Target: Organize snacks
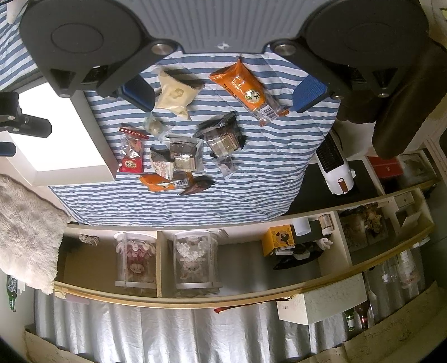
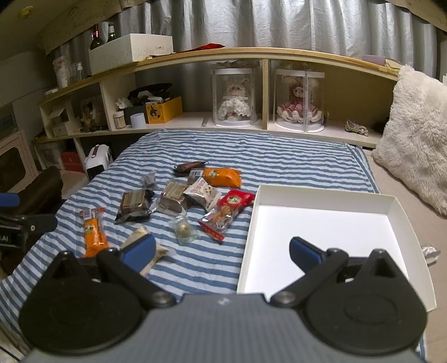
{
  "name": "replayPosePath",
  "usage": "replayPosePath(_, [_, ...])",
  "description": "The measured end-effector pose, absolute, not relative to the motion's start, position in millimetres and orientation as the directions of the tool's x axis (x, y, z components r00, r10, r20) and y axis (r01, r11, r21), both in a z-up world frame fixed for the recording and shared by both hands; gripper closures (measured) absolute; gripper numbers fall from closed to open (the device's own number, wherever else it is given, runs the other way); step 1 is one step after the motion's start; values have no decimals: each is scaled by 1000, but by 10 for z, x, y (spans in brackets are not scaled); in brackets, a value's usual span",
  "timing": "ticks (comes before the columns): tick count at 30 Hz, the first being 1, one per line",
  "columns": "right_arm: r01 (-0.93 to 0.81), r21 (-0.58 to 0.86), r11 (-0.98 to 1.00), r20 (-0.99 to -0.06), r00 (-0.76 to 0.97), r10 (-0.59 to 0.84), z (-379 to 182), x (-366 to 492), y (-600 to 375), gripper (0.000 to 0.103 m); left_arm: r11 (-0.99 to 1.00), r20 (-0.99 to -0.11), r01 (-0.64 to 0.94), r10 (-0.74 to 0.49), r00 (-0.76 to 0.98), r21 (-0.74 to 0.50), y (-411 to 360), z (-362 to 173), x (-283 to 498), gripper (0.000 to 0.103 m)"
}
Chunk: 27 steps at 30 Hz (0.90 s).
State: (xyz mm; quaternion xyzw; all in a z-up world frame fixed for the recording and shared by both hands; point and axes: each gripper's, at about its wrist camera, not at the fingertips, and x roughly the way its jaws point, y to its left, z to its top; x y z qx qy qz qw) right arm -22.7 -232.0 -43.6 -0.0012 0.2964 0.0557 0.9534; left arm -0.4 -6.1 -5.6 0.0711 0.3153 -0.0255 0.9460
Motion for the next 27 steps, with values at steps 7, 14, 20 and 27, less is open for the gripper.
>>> replayPosePath(7, [-110,21,994,-567,817,102,-433,-225,-2317,1,989,-601,93,-4,799,117,-59,-53,-1,0])
replayPosePath(14, [-108,20,994,-568,817,100,-432,-227,-2313,1,989,-601,94,-6,799,115,-62,-58,-4,0])
replayPosePath(20, [-109,19,994,-568,817,101,-434,-227,-2313,1,989,-602,94,-6,799,116,-65,-57,-4,0])
replayPosePath(27, [-111,16,994,-569,816,100,-434,-226,-2308,1,989,-602,94,-6,798,115,-56,-54,-1,0])
